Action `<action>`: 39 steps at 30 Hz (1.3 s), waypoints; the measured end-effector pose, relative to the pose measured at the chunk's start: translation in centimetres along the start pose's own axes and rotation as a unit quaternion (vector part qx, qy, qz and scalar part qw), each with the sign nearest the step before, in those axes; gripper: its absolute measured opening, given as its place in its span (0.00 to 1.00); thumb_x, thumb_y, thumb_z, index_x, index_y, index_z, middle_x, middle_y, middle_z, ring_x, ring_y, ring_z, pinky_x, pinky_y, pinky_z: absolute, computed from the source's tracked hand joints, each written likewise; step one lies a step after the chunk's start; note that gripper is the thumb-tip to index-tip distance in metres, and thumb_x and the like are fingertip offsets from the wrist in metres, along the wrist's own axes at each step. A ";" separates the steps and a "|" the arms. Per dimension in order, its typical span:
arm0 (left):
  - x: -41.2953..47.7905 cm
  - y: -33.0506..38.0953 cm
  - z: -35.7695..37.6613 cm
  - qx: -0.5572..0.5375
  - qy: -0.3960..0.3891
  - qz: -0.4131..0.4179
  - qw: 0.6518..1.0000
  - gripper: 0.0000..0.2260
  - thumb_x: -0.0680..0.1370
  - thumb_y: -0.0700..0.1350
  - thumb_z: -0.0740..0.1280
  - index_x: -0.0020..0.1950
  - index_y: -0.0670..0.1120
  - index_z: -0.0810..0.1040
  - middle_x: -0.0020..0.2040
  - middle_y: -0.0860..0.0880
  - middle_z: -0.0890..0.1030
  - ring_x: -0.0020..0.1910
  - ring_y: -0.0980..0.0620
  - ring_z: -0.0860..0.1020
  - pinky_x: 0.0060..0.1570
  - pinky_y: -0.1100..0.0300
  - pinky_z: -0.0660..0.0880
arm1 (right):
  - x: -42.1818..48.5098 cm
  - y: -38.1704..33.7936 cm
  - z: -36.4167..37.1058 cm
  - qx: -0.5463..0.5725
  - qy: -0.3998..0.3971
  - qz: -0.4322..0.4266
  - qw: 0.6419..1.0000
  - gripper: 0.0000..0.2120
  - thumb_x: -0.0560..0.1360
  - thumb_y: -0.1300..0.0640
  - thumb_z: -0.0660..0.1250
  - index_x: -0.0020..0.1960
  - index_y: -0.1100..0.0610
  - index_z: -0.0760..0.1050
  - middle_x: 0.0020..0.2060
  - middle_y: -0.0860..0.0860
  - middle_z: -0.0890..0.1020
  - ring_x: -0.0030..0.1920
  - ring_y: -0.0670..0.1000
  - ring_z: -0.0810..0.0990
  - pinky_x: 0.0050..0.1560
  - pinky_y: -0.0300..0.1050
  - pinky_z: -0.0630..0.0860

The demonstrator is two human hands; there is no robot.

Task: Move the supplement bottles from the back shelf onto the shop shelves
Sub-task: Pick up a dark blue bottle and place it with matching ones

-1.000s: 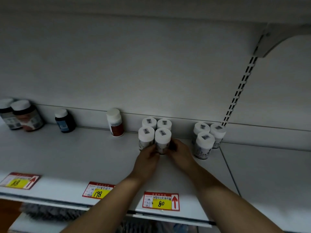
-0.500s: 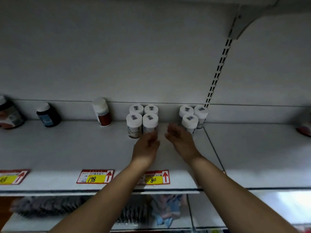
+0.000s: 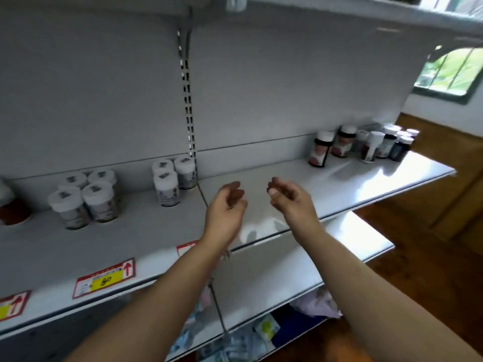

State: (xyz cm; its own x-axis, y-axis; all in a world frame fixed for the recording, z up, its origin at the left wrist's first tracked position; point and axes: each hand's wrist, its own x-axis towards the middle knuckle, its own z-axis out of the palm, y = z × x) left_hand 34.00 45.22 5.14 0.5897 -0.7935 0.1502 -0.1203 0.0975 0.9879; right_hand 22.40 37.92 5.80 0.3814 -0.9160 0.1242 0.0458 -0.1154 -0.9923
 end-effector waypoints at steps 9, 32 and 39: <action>-2.0 1.8 26.0 -0.009 -0.072 0.017 0.997 0.14 0.76 0.36 0.63 0.62 0.42 0.73 0.50 0.47 0.76 0.49 0.53 0.74 0.50 0.67 0.71 | 0.9 0.0 -26.9 0.001 0.096 0.007 0.995 0.15 0.75 0.63 0.65 0.61 0.60 0.73 0.52 0.53 0.80 0.52 0.50 0.78 0.58 0.47 0.75; 18.5 -2.8 59.0 0.073 -0.088 -0.036 0.993 0.15 0.76 0.40 0.64 0.63 0.45 0.72 0.52 0.50 0.77 0.51 0.52 0.75 0.54 0.59 0.71 | 29.0 6.9 -54.2 -0.026 0.077 0.077 0.994 0.18 0.76 0.61 0.64 0.65 0.59 0.69 0.55 0.53 0.76 0.53 0.51 0.76 0.56 0.46 0.73; 21.7 -6.0 63.2 0.111 0.027 -0.098 0.989 0.16 0.75 0.39 0.65 0.63 0.44 0.73 0.55 0.49 0.78 0.53 0.53 0.75 0.56 0.61 0.69 | 37.8 11.1 -56.5 -0.033 -0.020 0.108 0.993 0.21 0.74 0.64 0.67 0.66 0.58 0.69 0.60 0.58 0.76 0.60 0.55 0.75 0.56 0.47 0.74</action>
State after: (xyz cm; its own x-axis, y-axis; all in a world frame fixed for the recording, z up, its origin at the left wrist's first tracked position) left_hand -2.96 -10.60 0.06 0.6594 -0.7509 -0.0353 -0.1685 -0.1934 0.9665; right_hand -14.87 -19.75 -0.35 0.4112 -0.9069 -0.0922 -0.1016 0.0549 -0.9933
